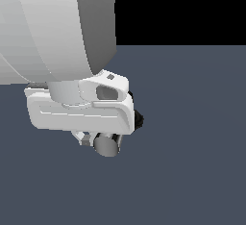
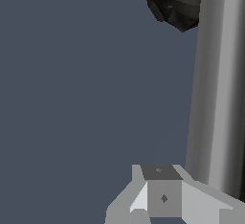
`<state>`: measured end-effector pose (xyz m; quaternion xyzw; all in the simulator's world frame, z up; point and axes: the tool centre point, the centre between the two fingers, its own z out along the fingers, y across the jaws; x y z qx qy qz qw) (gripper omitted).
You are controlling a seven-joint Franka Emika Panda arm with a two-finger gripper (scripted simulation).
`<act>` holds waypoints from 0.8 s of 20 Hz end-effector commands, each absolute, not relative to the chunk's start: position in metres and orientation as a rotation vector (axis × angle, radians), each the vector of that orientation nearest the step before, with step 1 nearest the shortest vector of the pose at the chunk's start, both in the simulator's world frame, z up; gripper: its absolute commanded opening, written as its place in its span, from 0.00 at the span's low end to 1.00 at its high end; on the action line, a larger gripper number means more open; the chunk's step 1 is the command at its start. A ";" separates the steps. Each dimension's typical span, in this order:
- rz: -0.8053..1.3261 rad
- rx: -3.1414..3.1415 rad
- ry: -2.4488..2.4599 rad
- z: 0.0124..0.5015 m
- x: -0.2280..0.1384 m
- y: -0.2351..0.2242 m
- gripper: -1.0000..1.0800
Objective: Turn on the faucet by rotating a designated handle.
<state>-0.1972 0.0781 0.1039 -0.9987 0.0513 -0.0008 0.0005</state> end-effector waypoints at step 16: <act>0.000 -3.135 0.185 0.103 -0.200 -0.005 0.00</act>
